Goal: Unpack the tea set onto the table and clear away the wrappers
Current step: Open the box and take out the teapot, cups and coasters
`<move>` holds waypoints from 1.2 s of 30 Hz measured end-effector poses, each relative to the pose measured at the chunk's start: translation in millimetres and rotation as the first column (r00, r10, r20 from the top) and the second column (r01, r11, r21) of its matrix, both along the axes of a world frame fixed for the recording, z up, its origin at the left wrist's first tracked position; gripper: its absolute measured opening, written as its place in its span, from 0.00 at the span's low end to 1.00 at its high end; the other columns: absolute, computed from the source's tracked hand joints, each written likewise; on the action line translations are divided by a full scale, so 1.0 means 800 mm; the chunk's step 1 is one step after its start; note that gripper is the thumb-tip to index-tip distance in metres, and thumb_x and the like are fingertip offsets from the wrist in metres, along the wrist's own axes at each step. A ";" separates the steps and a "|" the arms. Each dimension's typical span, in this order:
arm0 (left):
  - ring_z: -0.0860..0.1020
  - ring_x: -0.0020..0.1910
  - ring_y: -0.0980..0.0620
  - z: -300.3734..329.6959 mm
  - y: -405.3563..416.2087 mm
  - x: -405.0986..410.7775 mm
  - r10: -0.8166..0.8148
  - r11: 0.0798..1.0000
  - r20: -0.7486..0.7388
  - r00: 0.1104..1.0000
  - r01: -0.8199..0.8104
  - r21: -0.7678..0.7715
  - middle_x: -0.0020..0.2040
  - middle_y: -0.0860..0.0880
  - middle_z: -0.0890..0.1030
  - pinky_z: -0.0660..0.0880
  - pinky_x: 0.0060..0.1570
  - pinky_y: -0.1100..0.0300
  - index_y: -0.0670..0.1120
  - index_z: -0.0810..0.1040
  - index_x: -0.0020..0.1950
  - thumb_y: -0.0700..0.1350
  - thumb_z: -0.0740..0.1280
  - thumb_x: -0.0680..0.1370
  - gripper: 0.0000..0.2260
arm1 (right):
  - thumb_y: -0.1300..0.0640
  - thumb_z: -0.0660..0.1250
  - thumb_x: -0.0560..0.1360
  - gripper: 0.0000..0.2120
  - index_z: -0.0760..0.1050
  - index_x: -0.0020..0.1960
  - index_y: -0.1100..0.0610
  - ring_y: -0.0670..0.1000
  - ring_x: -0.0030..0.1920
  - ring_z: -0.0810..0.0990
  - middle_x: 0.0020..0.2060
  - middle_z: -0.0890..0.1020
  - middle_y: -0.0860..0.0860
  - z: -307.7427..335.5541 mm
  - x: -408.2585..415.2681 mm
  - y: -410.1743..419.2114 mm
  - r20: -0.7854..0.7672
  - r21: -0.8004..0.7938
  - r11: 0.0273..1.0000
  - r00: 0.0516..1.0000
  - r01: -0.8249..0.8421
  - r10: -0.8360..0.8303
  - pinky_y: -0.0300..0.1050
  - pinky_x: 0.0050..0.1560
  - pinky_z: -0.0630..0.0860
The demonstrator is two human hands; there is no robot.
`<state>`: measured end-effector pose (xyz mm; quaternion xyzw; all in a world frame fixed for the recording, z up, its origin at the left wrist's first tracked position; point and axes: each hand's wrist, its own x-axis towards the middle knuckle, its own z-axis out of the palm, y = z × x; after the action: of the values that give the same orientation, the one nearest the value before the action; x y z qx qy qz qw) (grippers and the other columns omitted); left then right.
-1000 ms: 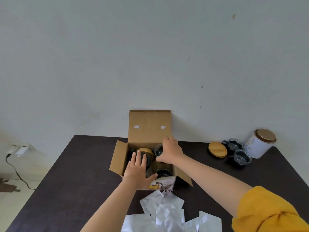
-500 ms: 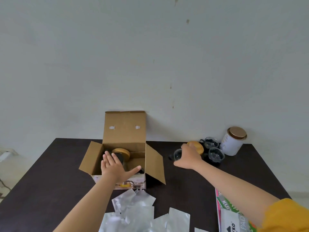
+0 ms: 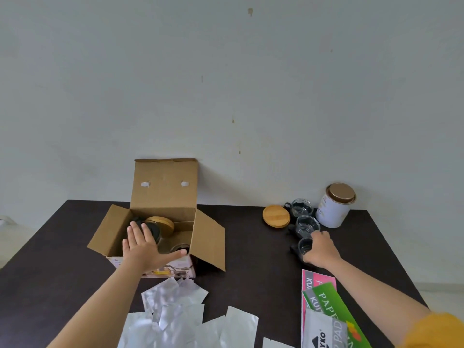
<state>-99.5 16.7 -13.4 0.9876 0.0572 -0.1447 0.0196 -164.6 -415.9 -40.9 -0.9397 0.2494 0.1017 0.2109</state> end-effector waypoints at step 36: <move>0.29 0.73 0.42 0.009 0.021 0.016 -0.030 0.986 -0.211 0.977 -0.006 -0.169 0.73 0.41 0.27 0.38 0.73 0.42 0.41 0.29 0.74 0.75 0.65 0.63 0.62 | 0.60 0.67 0.75 0.13 0.74 0.59 0.57 0.53 0.52 0.78 0.52 0.78 0.53 0.080 0.113 0.358 0.160 0.165 0.717 0.735 -0.678 0.659 0.41 0.44 0.73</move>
<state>-86.4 33.6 -6.5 0.9616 0.0405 -0.2539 0.0961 -74.3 -129.4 23.4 -0.9416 -0.1288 0.1547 0.2700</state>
